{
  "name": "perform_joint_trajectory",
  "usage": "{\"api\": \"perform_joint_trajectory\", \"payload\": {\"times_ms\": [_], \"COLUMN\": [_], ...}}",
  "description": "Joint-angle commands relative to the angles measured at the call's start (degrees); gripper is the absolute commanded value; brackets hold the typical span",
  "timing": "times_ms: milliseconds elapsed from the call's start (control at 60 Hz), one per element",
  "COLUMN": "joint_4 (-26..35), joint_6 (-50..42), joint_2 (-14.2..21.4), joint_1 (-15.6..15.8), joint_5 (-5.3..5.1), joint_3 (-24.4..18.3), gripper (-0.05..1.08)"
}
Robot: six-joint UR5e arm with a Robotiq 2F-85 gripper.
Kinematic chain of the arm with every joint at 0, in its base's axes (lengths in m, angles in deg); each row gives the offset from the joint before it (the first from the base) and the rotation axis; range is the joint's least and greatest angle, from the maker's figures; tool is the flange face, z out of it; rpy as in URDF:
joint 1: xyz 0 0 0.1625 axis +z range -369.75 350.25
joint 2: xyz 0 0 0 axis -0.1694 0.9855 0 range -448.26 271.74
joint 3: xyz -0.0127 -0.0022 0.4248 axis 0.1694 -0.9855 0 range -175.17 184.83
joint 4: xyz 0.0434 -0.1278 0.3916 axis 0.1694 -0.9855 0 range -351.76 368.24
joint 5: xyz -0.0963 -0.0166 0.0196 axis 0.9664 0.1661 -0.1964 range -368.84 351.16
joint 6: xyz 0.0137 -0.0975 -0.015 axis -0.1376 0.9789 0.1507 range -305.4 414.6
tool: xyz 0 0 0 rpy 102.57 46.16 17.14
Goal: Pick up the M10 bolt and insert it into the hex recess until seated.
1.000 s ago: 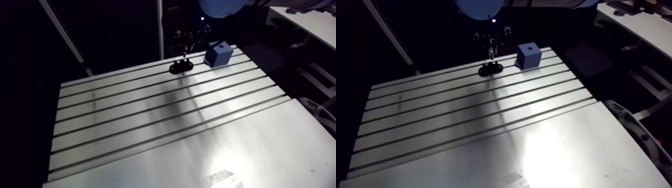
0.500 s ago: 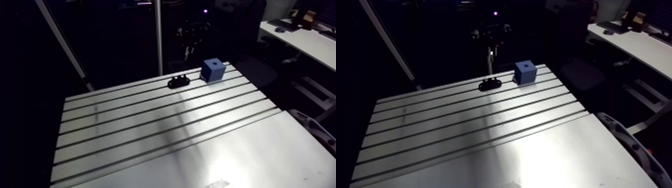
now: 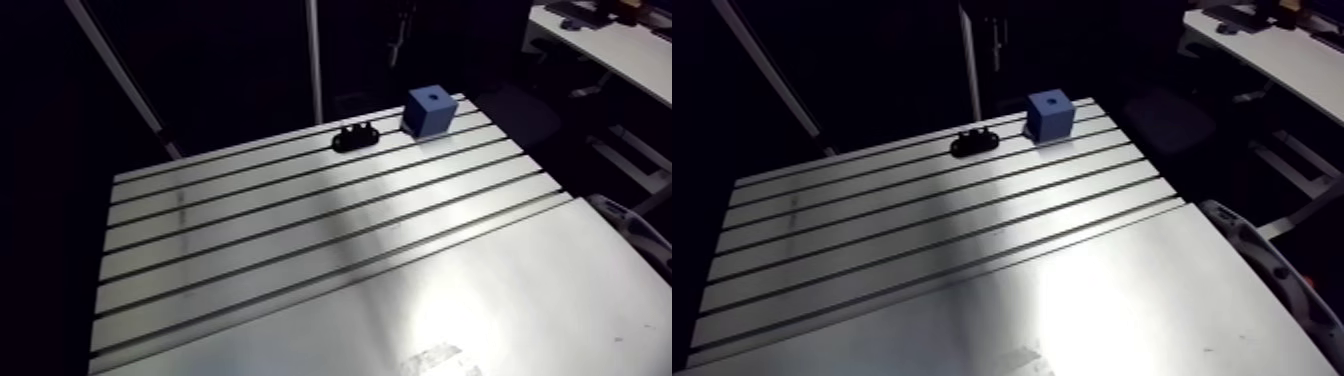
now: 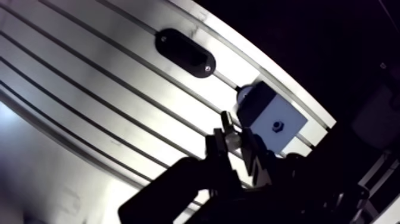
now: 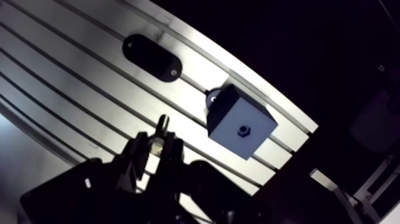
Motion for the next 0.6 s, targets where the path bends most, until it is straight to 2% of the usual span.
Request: {"api": "perform_joint_trajectory", "payload": {"times_ms": [17,233,333,483,600], "joint_4": [2.9,2.8,3.1,5.2,7.6], "joint_6": [4.1,4.2,4.1,4.5,6.0], "joint_2": [-0.9,-0.6,-0.7,-1.4,-3.6], "joint_1": [-0.7,-1.0,-2.5,-3.2,-4.0], "joint_5": [7.08,7.14,6.72,6.6,6.1], "joint_3": [-2.4,-2.0,-2.2,-4.2,-6.6], "gripper": [1.06,1.06,1.06,1.07,1.07]}}
